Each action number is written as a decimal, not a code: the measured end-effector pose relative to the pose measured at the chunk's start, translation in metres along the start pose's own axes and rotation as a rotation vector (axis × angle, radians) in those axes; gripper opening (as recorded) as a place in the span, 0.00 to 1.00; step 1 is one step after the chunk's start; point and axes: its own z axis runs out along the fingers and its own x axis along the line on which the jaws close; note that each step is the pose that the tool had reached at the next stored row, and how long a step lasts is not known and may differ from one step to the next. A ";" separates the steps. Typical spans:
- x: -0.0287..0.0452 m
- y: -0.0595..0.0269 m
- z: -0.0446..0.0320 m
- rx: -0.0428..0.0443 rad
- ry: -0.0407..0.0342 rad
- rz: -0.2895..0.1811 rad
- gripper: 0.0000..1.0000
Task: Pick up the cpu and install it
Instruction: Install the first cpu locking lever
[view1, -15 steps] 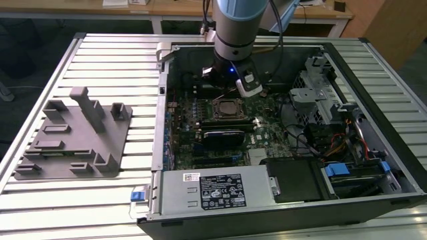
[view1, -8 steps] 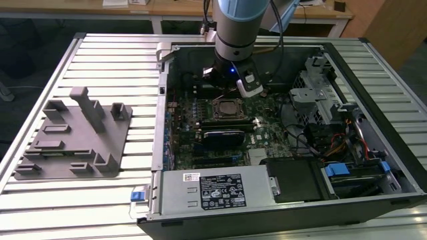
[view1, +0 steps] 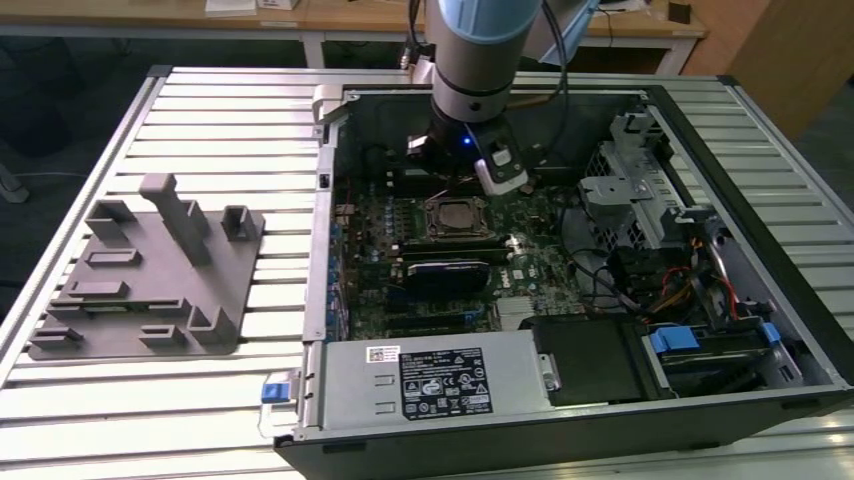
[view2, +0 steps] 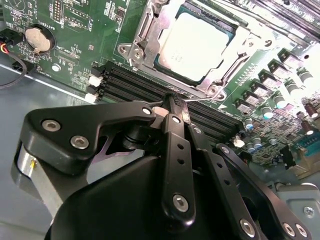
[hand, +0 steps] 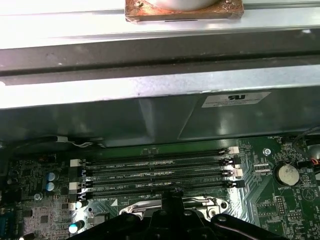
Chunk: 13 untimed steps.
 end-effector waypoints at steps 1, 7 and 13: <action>-0.0004 0.0000 0.0001 0.0000 0.0000 0.000 0.11; -0.0034 0.0002 0.0006 0.0000 -0.0003 0.001 0.11; -0.0045 0.0000 0.0016 0.0005 -0.0132 0.019 0.11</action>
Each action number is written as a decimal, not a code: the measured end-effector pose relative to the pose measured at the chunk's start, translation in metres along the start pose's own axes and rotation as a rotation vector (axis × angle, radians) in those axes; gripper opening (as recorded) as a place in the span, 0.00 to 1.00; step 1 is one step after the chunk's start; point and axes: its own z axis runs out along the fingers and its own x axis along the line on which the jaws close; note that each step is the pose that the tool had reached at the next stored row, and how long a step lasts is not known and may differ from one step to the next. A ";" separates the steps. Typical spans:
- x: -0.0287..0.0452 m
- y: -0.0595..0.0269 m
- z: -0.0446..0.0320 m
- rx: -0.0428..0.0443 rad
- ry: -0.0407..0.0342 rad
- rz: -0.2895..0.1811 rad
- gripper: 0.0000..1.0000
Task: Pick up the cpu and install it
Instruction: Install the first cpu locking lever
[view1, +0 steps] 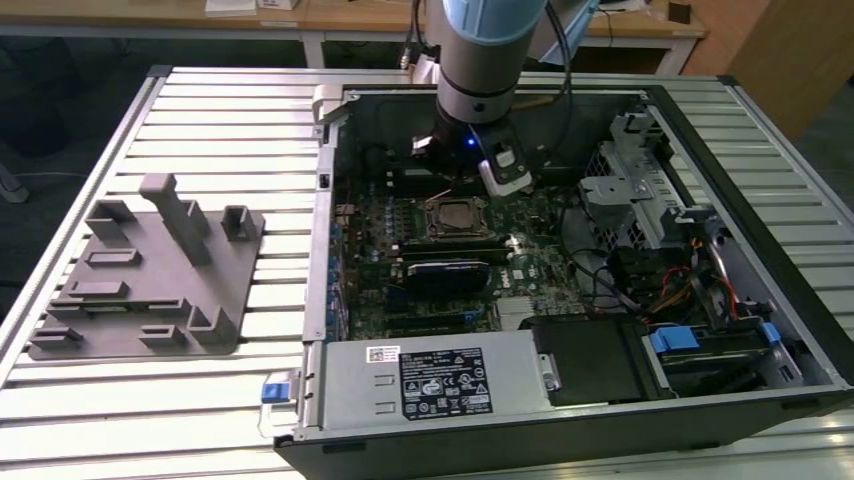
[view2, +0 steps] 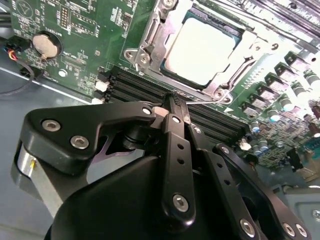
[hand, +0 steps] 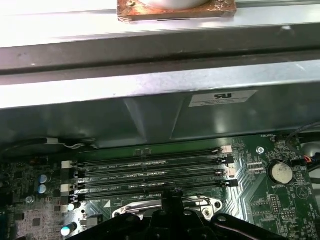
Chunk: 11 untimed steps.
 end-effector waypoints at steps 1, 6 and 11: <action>0.0000 -0.0001 0.0004 -0.0006 -0.0068 0.004 0.11; 0.0001 -0.0006 0.0021 -0.0033 -0.0421 0.022 0.11; 0.0037 -0.0017 0.0049 -0.0054 -0.0684 0.029 0.11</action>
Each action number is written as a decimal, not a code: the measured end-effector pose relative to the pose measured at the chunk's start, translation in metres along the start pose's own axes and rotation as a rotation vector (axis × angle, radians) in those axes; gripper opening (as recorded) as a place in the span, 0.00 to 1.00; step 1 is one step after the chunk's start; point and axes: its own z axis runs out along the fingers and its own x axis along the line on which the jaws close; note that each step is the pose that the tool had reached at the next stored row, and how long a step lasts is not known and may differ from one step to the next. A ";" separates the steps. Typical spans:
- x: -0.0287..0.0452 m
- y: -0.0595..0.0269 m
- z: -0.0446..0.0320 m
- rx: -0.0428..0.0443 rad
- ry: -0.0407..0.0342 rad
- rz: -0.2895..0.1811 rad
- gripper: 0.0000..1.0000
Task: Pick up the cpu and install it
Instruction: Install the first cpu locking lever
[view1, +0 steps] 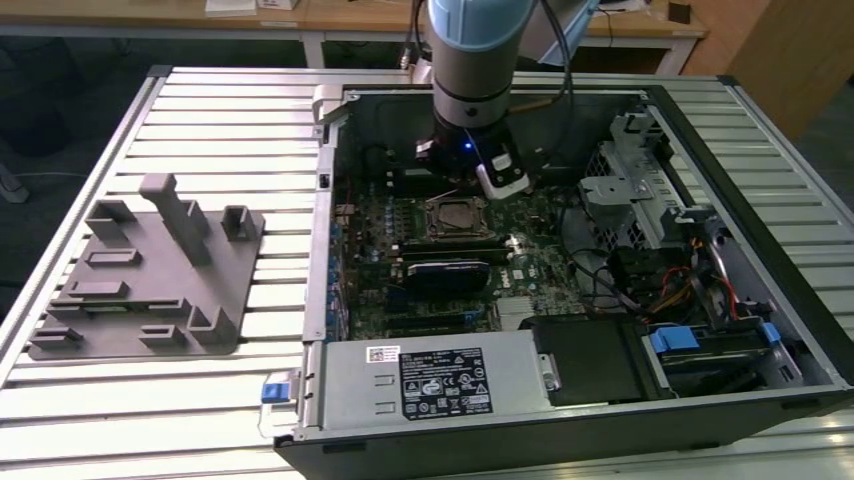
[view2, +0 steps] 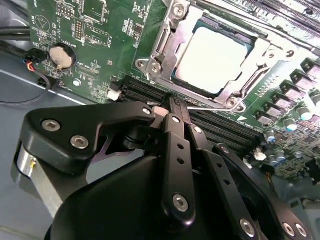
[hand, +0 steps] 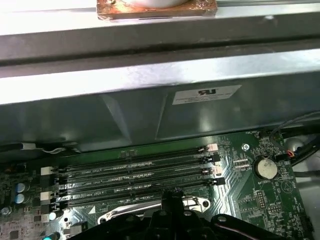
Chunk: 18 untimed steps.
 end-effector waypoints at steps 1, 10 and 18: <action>0.0012 -0.0002 0.0005 -0.0005 -0.0027 0.001 0.11; 0.0046 0.0009 0.0042 0.0042 -0.0278 0.073 0.11; 0.0062 0.0023 0.0082 0.0098 -0.0513 0.152 0.11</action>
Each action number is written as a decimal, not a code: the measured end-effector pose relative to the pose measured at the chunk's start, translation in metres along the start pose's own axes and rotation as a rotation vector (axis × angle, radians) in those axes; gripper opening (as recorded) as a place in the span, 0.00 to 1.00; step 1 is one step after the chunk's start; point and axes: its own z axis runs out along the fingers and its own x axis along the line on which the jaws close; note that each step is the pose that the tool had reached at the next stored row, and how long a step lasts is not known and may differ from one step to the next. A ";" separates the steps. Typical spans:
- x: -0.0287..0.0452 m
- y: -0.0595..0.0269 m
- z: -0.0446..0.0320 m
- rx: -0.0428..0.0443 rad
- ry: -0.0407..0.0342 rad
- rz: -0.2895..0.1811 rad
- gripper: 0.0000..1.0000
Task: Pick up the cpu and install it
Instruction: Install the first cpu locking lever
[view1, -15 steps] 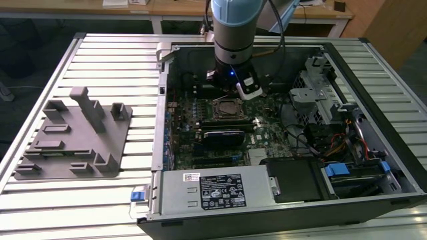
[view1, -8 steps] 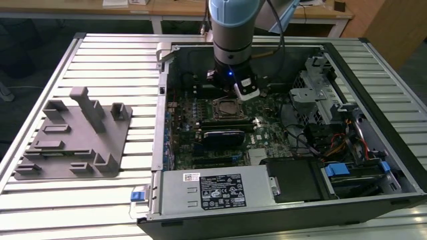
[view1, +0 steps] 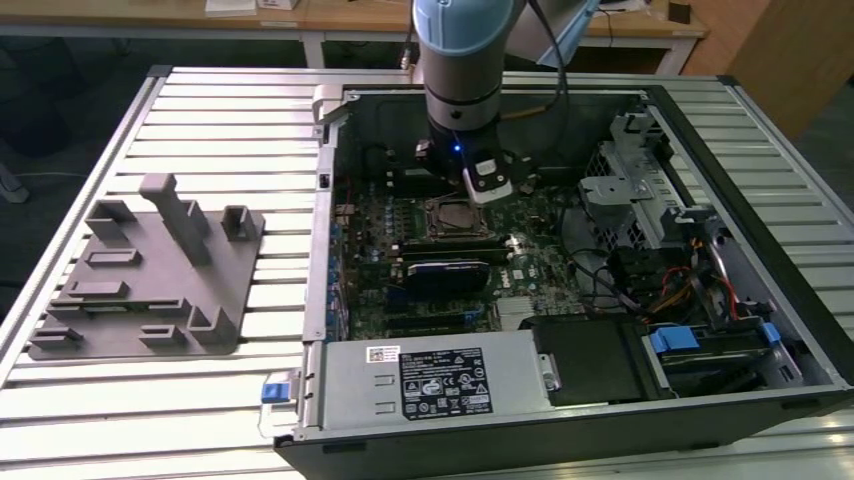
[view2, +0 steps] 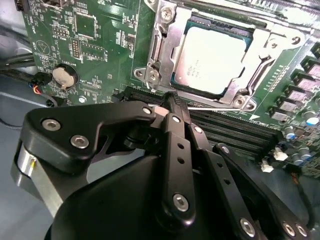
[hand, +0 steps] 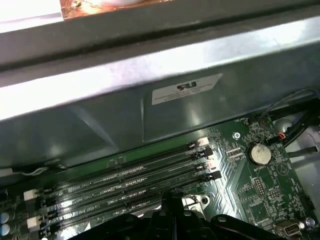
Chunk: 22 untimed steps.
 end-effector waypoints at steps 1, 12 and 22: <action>0.0007 0.0007 0.0004 0.0003 -0.0012 0.004 0.11; 0.0083 0.0063 0.0032 0.0012 -0.0082 0.020 0.11; 0.0089 0.0057 0.0070 0.0050 -0.0119 0.007 0.11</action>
